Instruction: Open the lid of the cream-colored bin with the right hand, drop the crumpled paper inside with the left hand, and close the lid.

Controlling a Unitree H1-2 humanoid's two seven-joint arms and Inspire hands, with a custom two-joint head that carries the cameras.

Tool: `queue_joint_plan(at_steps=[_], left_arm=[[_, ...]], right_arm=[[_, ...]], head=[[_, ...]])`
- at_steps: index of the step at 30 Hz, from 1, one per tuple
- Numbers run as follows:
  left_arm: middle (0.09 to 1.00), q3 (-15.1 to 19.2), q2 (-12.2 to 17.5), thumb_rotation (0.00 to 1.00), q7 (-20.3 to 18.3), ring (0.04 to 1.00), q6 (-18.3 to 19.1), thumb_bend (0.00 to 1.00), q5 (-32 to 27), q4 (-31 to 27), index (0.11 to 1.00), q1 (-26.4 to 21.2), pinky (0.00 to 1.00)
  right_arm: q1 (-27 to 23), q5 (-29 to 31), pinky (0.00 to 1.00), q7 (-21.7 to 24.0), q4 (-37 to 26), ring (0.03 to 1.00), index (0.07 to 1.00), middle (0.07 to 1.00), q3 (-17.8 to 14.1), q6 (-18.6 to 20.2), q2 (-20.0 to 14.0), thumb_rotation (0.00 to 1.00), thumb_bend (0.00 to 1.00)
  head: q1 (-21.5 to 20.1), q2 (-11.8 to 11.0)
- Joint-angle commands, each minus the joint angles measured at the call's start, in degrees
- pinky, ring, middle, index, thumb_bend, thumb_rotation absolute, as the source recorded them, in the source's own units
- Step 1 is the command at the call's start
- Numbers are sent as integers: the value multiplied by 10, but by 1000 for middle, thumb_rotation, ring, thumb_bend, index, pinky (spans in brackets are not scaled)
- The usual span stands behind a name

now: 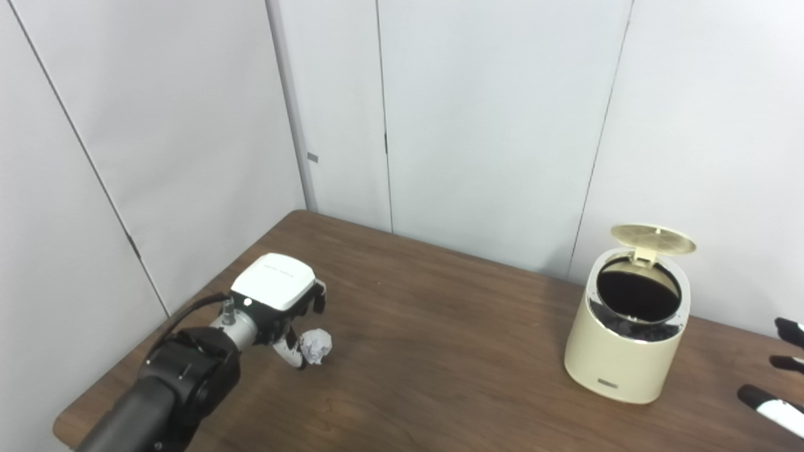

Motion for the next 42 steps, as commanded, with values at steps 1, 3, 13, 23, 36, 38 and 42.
queue_joint_plan(at_steps=[1, 3, 13, 23, 36, 38, 42], left_arm=[[580, 3, 13, 134, 30, 576, -5, 896, 8, 0, 626, -19, 441], [582, 0, 12, 117, 36, 568, -5, 894, 11, 6, 632, -21, 438], [583, -5, 6, 111, 78, 585, -12, 900, 8, 40, 628, -17, 465], [557, -18, 1, 96, 79, 560, -7, 879, 6, 61, 628, -16, 431], [583, -43, -1, 109, 84, 543, 2, 902, 8, 88, 631, -15, 432], [573, -45, 0, 90, 95, 536, -1, 903, 1, 95, 621, -13, 433], [464, -55, 7, 3, 130, 416, -15, 544, 0, 127, 505, -12, 390]], right_arm=[[-19, 0, 171, -6, -15, 787, 903, 896, -5, -19, -10, 613, 935], [-18, -1, 170, -5, -16, 784, 904, 894, -4, -19, -11, 621, 932], [-13, -2, 146, 1, -25, 782, 915, 901, -3, -8, -13, 633, 935], [-9, 2, 126, -2, -26, 776, 894, 891, -9, -14, -14, 651, 960], [-11, 0, 73, -3, -23, 768, 889, 888, -12, -13, -17, 679, 999], [-9, 0, 78, -3, -25, 763, 885, 885, -13, -13, -17, 682, 1000], [-9, -2, 73, -5, -25, 749, 884, 881, -13, -16, -19, 689, 998]], head=[[0, 2], [-1, 2], [-3, 6], [-6, 10], [-9, 13], [-9, 16], [-9, 17]])
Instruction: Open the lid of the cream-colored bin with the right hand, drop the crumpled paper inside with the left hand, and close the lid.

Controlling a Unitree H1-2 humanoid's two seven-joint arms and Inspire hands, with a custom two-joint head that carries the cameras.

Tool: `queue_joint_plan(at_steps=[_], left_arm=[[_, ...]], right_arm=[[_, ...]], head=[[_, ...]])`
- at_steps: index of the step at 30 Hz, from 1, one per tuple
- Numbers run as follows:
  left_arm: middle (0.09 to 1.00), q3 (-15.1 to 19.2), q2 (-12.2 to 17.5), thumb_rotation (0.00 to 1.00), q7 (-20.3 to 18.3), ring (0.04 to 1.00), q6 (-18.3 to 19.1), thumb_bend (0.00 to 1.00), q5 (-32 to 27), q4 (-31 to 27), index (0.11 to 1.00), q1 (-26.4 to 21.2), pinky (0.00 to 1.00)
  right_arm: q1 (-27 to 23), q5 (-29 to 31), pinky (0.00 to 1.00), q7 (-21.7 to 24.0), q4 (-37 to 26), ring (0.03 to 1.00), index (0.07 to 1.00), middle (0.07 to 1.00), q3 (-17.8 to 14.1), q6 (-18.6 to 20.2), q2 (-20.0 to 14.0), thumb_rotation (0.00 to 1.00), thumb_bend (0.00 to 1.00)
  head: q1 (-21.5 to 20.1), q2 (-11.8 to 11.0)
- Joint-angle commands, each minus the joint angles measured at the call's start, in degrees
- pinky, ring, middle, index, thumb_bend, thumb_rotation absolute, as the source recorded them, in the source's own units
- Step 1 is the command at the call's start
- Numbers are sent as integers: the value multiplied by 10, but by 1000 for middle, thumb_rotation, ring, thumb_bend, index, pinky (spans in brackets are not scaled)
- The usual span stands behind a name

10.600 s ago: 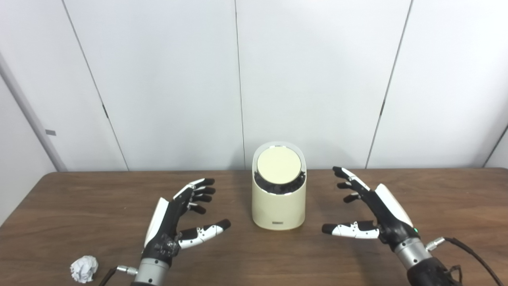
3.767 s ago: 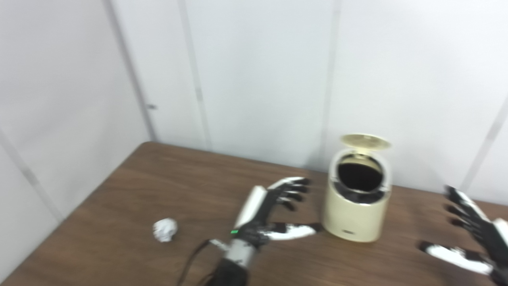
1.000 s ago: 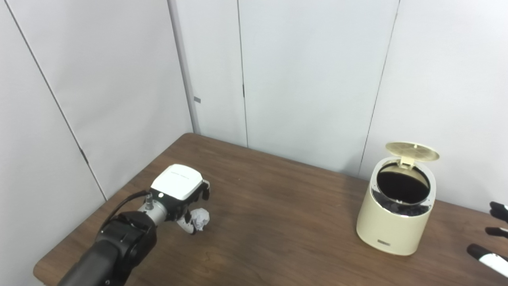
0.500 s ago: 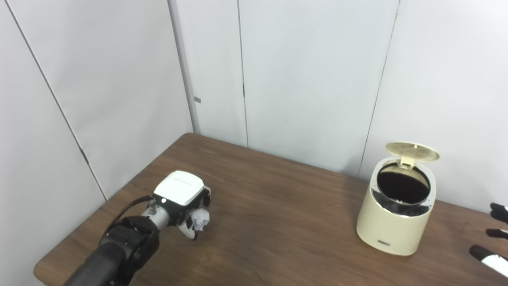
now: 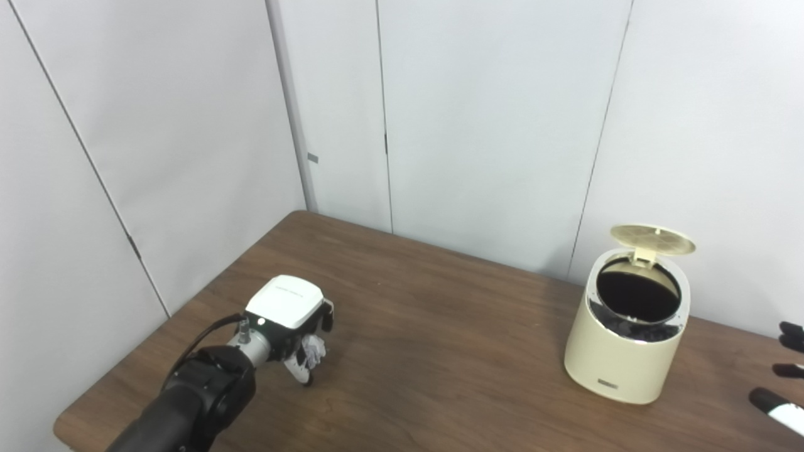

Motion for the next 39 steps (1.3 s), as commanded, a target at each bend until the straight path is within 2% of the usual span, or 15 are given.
queue_joint_plan(at_steps=[1, 4, 7, 9, 12, 20, 27, 29, 34, 39], left_arm=[[469, -10, 16, 1, 16, 393, -5, 536, 7, 20, 495, -5, 368], [472, -15, 20, 0, 28, 345, -8, 529, 11, 29, 486, -4, 314], [474, -18, 23, 0, 23, 369, -2, 528, 11, 26, 485, -5, 337], [432, -20, 24, 0, 18, 405, 3, 525, 13, 21, 500, -5, 377], [469, -21, 28, 0, 31, 370, -2, 528, 12, 26, 487, -4, 339], [473, -23, 32, 0, 23, 361, 4, 528, 15, 20, 486, -3, 319], [471, -12, 25, 0, 50, 321, -2, 528, 10, -5, 485, -1, 275], [473, -5, 25, 0, 63, 356, -5, 528, 11, -16, 485, 0, 340], [474, 19, 13, 0, 90, 384, -8, 528, 12, -67, 484, -2, 375], [471, 36, -3, 0, 125, 312, -14, 528, 20, -99, 484, -10, 268]], right_arm=[[-14, 0, 79, -9, -21, 747, 882, 878, -9, -19, -13, 688, 999], [-12, 2, 125, -8, -21, 739, 876, 873, -11, -18, -13, 689, 1000], [-12, 1, 107, -5, -23, 748, 880, 879, -11, -14, -14, 700, 1000], [-12, -2, 103, -5, -24, 748, 879, 877, -9, -13, -15, 701, 1000], [-11, -2, 106, -5, -26, 745, 880, 878, -8, -13, -15, 697, 978], [-13, -3, 135, -5, -27, 759, 881, 885, -5, -12, -18, 684, 941], [-15, 4, 170, -9, -18, 757, 871, 882, -9, -18, -15, 683, 957], [-16, 3, 178, -9, -17, 756, 874, 883, -8, -18, -15, 682, 955], [-19, 1, 190, -8, -16, 771, 881, 891, -6, -18, -15, 689, 953], [-22, 2, 191, -9, -12, 769, 885, 892, -5, -21, -13, 687, 948]], head=[[0, 0], [1, 3], [3, 3], [3, 3], [3, 3], [2, 4], [-1, 4], [-2, 4], [-1, 3], [-5, 3]])
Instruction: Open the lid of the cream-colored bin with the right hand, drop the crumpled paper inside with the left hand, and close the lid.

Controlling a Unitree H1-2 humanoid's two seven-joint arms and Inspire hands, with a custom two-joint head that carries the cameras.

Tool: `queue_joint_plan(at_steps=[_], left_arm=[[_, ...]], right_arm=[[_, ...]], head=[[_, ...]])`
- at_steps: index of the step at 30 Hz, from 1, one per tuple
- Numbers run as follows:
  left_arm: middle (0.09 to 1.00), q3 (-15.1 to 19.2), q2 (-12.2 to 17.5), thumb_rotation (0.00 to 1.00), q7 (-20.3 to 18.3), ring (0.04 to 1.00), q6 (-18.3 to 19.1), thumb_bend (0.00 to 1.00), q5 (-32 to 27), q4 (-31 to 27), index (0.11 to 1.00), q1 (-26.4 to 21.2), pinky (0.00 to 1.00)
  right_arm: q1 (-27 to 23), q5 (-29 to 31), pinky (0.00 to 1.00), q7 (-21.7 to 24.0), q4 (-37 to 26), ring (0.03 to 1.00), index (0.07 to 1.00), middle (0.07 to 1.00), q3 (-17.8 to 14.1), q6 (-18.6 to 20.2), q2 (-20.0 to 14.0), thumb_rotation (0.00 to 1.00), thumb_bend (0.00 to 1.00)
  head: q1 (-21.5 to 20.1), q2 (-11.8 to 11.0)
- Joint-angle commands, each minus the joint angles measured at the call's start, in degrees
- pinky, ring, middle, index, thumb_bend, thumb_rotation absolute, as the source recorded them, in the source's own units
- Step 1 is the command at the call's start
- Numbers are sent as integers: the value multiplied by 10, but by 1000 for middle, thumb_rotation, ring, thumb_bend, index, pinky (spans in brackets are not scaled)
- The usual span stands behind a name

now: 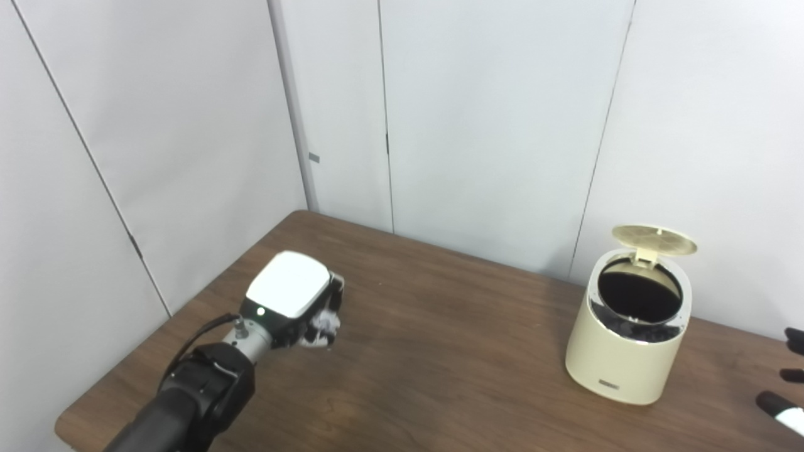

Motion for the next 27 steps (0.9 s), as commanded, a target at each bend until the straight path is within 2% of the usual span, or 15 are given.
queue_joint_plan(at_steps=[1, 7, 13, 19, 22, 24, 26, 27], left_arm=[[471, 13, 2, 0, 37, 303, -4, 528, 20, -27, 483, -19, 260], [471, 21, -23, 0, 91, 332, -21, 528, 39, -52, 483, -33, 266], [471, 17, -52, 0, 160, 324, -49, 527, 50, -43, 482, -47, 237], [471, -7, -86, 0, 181, 304, -71, 527, 51, -47, 482, -79, 211], [472, -26, -105, 0, 190, 337, -82, 527, 48, -42, 482, -104, 258], [424, -36, -116, 0, 195, 351, -87, 521, 53, -37, 511, -120, 259], [410, -48, -132, 0, 199, 356, -93, 519, 52, -30, 516, -139, 262], [440, -51, -137, 0, 201, 352, -94, 523, 51, -27, 499, -144, 260]], right_arm=[[-27, 2, 193, -9, -11, 772, 883, 893, -5, -19, -4, 679, 948], [-26, 1, 220, -10, -10, 774, 881, 891, -4, -19, -1, 665, 946], [-25, -13, 265, -17, -8, 774, 889, 884, 4, -21, 3, 643, 894], [-24, -11, 486, -19, 0, 830, 914, 912, 8, -26, 12, 556, 812], [-25, -9, 584, -15, -6, 846, 923, 925, 11, -9, 19, 552, 819], [-26, -5, 731, -10, -13, 877, 933, 950, 11, 4, 24, 509, 785], [-28, -9, 793, -12, -16, 882, 931, 952, 13, 7, 29, 470, 765], [-28, -11, 796, -13, -16, 876, 926, 948, 13, 7, 30, 452, 764]], head=[[-2, -1], [-13, -2], [-39, -8], [-77, -14], [-103, -19], [-111, -20], [-132, -23], [-134, -23]])
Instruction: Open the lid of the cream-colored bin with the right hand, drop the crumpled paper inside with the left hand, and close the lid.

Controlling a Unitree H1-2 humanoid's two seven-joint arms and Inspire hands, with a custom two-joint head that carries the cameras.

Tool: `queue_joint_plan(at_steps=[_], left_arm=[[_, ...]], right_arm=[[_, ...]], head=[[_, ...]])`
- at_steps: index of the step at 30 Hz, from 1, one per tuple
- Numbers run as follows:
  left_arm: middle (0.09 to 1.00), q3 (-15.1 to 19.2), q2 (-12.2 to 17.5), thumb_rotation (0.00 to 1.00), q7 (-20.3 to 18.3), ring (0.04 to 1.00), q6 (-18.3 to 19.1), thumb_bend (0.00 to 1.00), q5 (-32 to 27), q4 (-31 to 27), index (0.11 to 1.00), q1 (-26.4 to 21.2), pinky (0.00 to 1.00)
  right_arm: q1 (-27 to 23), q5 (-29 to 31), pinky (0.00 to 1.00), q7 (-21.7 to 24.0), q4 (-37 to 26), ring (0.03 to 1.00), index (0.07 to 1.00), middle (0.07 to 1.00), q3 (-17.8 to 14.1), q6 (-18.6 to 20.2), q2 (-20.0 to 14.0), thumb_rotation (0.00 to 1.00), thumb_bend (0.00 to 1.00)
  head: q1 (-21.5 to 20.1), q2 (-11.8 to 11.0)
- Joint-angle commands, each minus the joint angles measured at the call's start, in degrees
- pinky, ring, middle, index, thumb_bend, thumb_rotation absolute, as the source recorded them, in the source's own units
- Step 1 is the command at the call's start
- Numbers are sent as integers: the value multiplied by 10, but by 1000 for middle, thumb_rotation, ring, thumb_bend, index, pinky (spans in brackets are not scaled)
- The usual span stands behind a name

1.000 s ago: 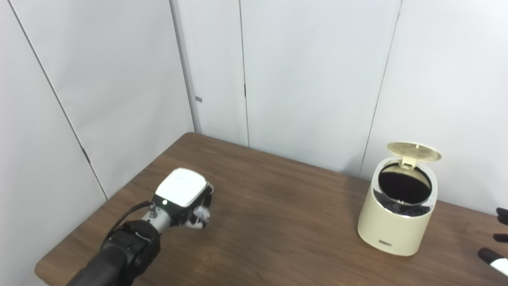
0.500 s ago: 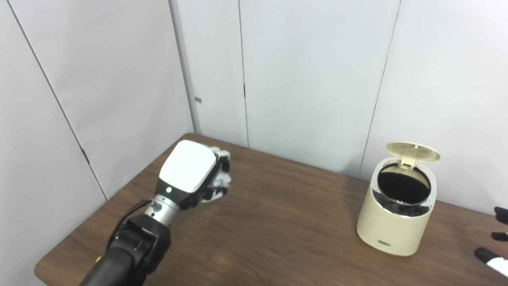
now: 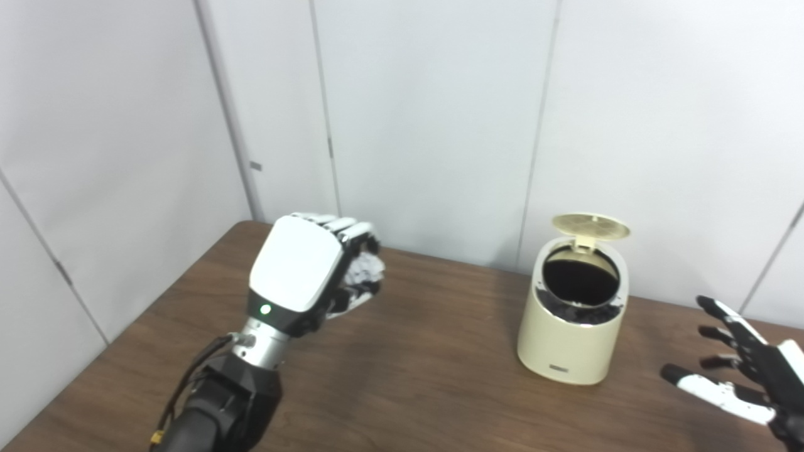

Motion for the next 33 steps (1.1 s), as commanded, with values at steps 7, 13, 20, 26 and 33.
queue_joint_plan(at_steps=[7, 13, 20, 26, 33], left_arm=[[417, -34, -37, 0, 39, 350, -24, 520, -6, 40, 519, -79, 261], [415, -58, -64, 0, 81, 336, -45, 520, -20, 91, 518, -115, 251], [409, -92, -93, 0, 121, 321, -61, 519, -18, 149, 516, -154, 232], [416, -122, -121, 0, 142, 339, -70, 520, -32, 196, 519, -182, 239], [413, -145, -133, 0, 158, 336, -73, 520, -33, 229, 515, -207, 223]], right_arm=[[-28, -14, 749, -24, -10, 857, 905, 919, 7, -46, 5, 395, 767], [-25, -21, 701, -34, -9, 849, 893, 905, 15, -60, 15, 399, 777], [-25, -31, 650, -47, -9, 822, 879, 888, 20, -71, 29, 354, 782], [-26, -42, 682, -47, -15, 838, 883, 901, 25, -65, 33, 375, 784], [-29, -53, 689, -44, -15, 839, 896, 909, 21, -59, 27, 427, 786]], head=[[-51, -5], [-94, -10], [-131, -17], [-149, -17], [-154, -22]])
